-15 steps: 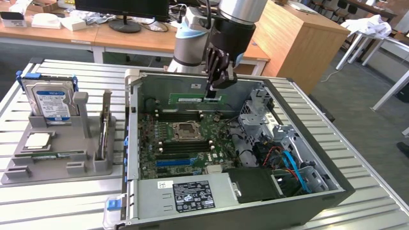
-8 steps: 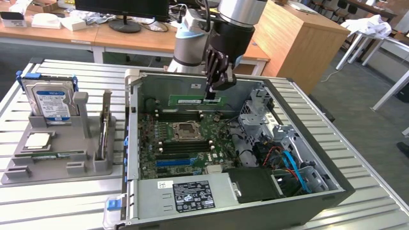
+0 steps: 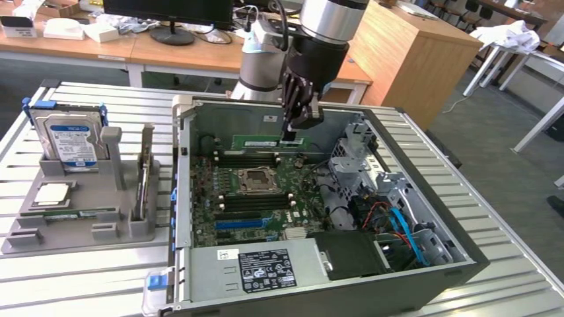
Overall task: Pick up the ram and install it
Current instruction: 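Pick up the ram and move it above insertion slot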
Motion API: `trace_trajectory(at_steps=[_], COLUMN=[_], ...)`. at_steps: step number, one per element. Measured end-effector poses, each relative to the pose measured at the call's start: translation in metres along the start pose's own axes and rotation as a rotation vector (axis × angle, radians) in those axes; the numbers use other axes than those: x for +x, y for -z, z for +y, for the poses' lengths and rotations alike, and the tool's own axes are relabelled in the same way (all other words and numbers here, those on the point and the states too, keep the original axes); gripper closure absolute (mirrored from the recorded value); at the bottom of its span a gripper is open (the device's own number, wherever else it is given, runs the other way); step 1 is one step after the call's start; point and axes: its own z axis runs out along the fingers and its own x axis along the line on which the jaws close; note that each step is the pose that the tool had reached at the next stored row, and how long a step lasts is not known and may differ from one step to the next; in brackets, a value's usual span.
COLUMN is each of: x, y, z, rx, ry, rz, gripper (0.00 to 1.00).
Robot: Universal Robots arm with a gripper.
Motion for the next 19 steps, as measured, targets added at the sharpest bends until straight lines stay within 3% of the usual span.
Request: trace_trajectory(at_steps=[19], x=[0.0], y=[-0.0199], z=[-0.0009], rx=[0.0004], ry=[-0.016], rz=[-0.0007], gripper=[0.89])
